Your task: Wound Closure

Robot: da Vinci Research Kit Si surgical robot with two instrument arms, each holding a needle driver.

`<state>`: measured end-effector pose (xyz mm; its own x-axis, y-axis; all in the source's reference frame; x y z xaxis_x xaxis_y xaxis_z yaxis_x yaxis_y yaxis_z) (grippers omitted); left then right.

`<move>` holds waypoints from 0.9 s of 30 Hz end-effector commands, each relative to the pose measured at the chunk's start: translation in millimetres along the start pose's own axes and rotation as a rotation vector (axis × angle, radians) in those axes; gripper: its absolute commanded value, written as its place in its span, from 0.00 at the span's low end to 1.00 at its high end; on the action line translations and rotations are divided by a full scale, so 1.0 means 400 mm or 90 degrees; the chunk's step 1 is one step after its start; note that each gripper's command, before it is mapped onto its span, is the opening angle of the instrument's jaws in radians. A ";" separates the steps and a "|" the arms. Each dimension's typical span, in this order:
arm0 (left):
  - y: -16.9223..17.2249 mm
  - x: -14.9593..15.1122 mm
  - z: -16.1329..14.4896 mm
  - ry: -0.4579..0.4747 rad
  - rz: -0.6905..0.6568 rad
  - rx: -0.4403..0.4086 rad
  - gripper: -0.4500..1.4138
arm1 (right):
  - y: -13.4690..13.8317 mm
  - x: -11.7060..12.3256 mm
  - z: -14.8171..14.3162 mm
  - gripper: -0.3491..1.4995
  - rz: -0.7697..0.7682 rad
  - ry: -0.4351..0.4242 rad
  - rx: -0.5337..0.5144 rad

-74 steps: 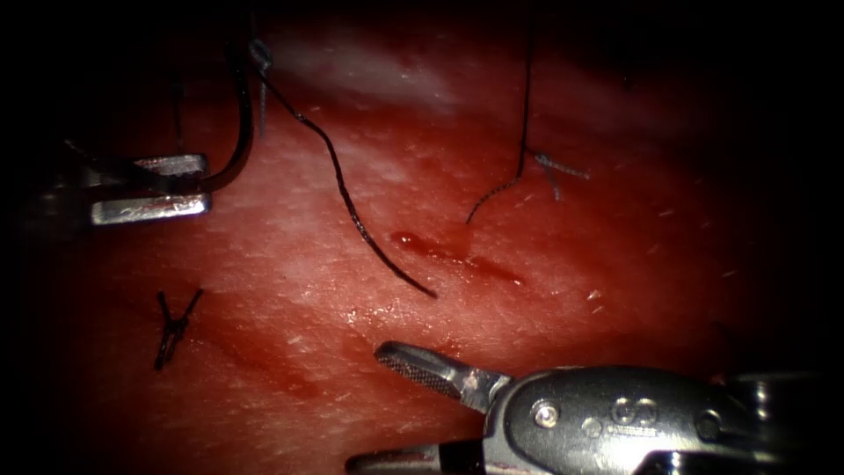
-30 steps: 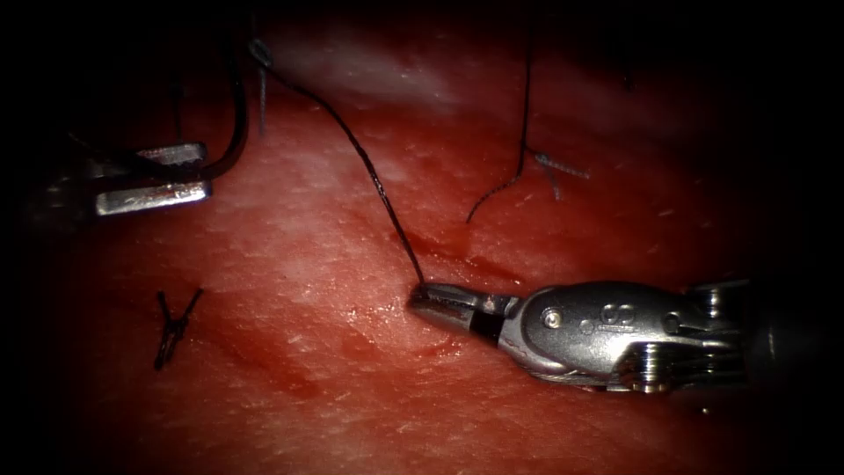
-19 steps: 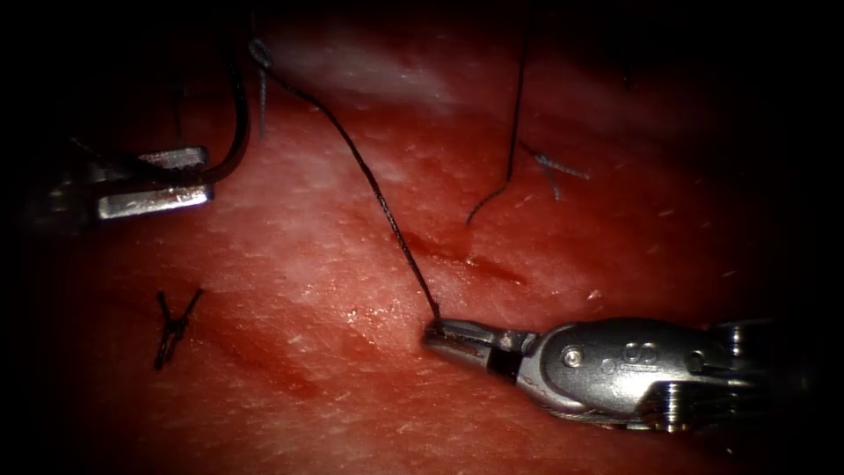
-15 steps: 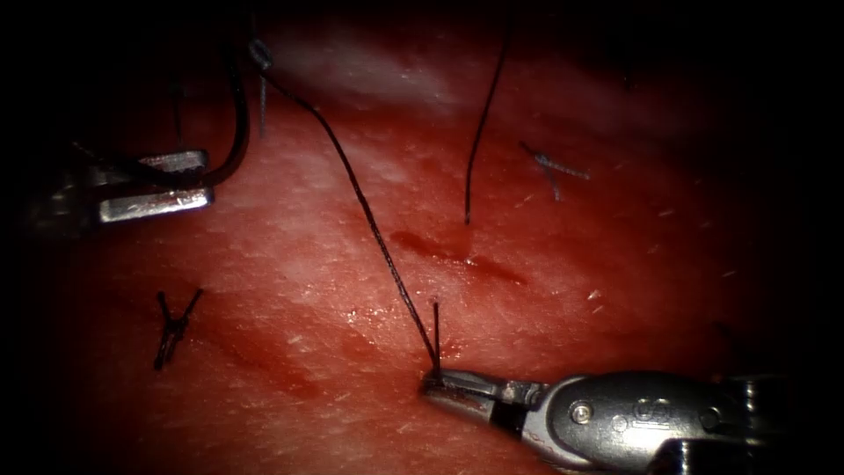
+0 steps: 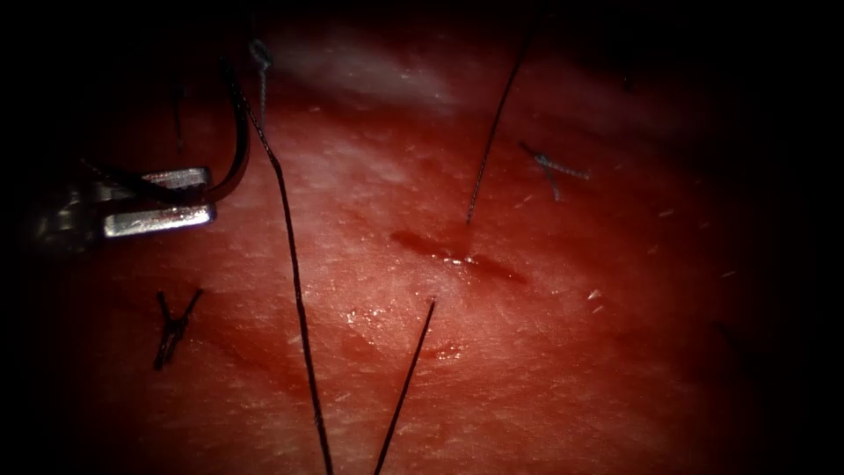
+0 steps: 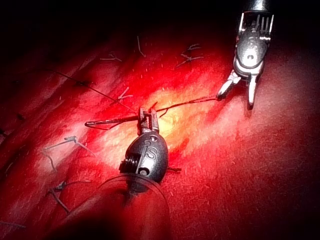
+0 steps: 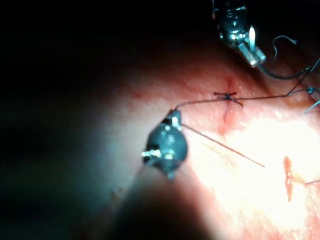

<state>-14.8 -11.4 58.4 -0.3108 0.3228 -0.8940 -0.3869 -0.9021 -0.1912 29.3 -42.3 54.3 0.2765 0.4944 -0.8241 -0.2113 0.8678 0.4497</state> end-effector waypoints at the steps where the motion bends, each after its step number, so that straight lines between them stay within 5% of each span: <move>1: 0.0004 -0.0007 0.0013 0.001 0.000 -0.001 0.00 | 0.0035 -0.0024 0.0015 0.82 -0.014 0.004 -0.011; 2: 0.0000 -0.0008 0.0009 0.002 0.000 -0.003 0.00 | 0.0073 -0.0043 0.0003 0.91 -0.037 0.003 -0.028; 5: -0.0010 -0.0008 -0.0006 0.003 -0.005 -0.008 0.00 | 0.0119 -0.0069 -0.0026 0.94 -0.054 -0.003 -0.051; 21: -0.0106 -0.0048 -0.0104 -0.047 -0.004 0.051 0.00 | 0.0223 -0.0099 -0.0110 0.93 -0.107 0.013 -0.077; 27: -0.0138 -0.0063 -0.0146 -0.058 -0.005 0.074 0.00 | 0.0253 -0.0106 -0.0122 0.83 -0.104 0.023 -0.094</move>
<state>-5.9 -8.7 58.8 -0.3871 0.3603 -0.8487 -0.4888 -0.8607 -0.1424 20.7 -35.5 60.2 0.2875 0.3414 -0.8949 -0.3133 0.9164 0.2490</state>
